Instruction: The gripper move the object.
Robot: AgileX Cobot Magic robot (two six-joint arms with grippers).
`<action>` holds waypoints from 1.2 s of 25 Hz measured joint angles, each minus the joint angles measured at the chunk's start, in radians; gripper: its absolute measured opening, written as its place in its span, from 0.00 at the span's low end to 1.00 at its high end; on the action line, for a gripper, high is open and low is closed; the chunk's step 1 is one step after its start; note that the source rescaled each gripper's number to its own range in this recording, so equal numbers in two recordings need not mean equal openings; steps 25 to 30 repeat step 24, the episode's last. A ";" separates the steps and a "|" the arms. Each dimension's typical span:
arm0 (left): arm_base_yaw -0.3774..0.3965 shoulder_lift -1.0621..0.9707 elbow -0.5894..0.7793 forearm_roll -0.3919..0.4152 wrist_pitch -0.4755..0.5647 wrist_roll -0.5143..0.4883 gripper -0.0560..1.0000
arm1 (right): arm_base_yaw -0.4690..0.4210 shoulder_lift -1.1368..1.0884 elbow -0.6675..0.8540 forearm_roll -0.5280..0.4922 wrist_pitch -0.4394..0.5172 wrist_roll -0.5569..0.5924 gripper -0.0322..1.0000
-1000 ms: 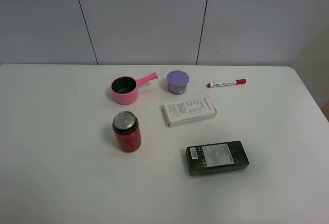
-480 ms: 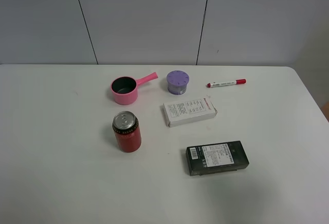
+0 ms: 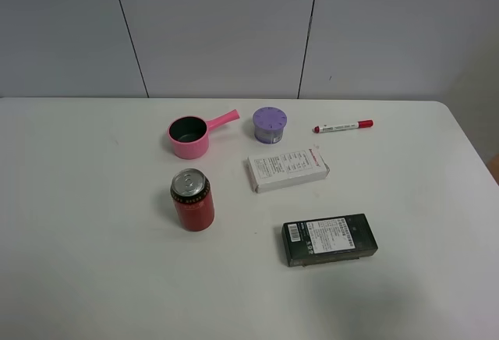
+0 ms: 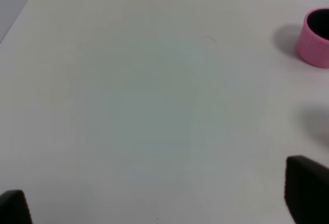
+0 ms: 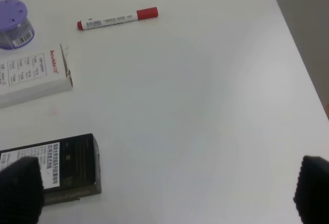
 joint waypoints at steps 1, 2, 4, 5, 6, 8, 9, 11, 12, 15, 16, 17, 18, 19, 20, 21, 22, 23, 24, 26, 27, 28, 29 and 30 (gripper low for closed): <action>0.000 0.000 0.000 0.000 0.000 0.000 1.00 | 0.000 0.000 0.000 0.000 0.000 0.000 0.99; 0.000 0.000 0.000 0.000 0.000 0.000 1.00 | 0.000 0.000 0.000 0.000 0.000 0.000 0.99; 0.000 0.000 0.000 0.000 0.000 0.000 1.00 | 0.000 0.000 0.000 0.000 0.000 0.000 0.99; 0.000 0.000 0.000 0.000 0.000 0.000 1.00 | 0.000 0.000 0.000 0.000 0.000 0.006 0.99; 0.000 0.000 0.000 0.000 0.000 0.000 1.00 | 0.000 0.000 0.000 0.000 0.000 0.010 0.99; 0.000 0.000 0.000 0.000 0.000 0.000 1.00 | 0.000 0.000 0.000 0.000 0.000 0.013 0.99; 0.000 0.000 0.000 0.000 0.000 0.000 1.00 | 0.000 0.000 0.000 0.000 0.000 0.014 0.99; 0.000 0.000 0.000 0.000 0.000 0.000 1.00 | 0.000 0.000 0.000 0.000 0.000 0.016 0.99; 0.000 0.000 0.000 0.000 0.000 0.000 1.00 | 0.000 0.000 0.000 0.000 0.000 0.017 0.99; 0.000 0.000 0.000 0.000 0.000 0.000 1.00 | 0.000 0.000 0.000 0.000 0.000 0.017 0.99; 0.000 0.000 0.000 0.000 0.000 0.000 1.00 | 0.000 0.000 0.000 0.000 0.000 0.017 0.99; 0.000 0.000 0.000 0.000 0.000 0.000 1.00 | 0.000 0.000 0.000 0.000 0.000 0.017 0.99; 0.000 0.000 0.000 0.000 0.000 0.000 1.00 | 0.000 0.000 0.000 0.000 0.000 0.017 0.99; 0.000 0.000 0.000 0.000 0.000 0.000 1.00 | 0.000 0.000 0.000 0.000 0.000 0.017 0.99; 0.000 0.000 0.000 0.000 0.000 0.000 1.00 | 0.000 0.000 0.000 0.000 0.000 0.017 0.99; 0.000 0.000 0.000 0.000 0.000 0.000 1.00 | 0.000 0.000 0.000 0.000 0.000 0.017 0.99; 0.000 0.000 0.000 0.000 0.000 0.000 1.00 | 0.000 0.000 0.000 0.000 0.000 0.017 0.99; 0.000 0.000 0.000 0.000 0.000 0.000 1.00 | 0.000 0.000 0.000 0.000 0.000 0.017 0.99; 0.000 0.000 0.000 0.000 0.000 0.000 1.00 | 0.000 0.000 0.000 0.000 0.000 0.017 0.99; 0.000 0.000 0.000 0.000 0.000 0.000 1.00 | 0.000 0.000 0.000 0.000 0.000 0.017 0.99; 0.000 0.000 0.000 0.000 0.000 0.000 1.00 | 0.000 0.000 0.000 0.000 0.000 0.017 0.99; 0.000 0.000 0.000 0.000 0.000 0.000 1.00 | 0.000 0.000 0.000 0.000 0.000 0.017 0.99; 0.000 0.000 0.000 0.000 0.000 0.000 1.00 | 0.000 0.000 0.000 0.000 0.000 0.017 0.99; 0.000 0.000 0.000 0.000 0.000 0.000 1.00 | 0.000 0.000 0.000 0.000 0.000 0.017 0.99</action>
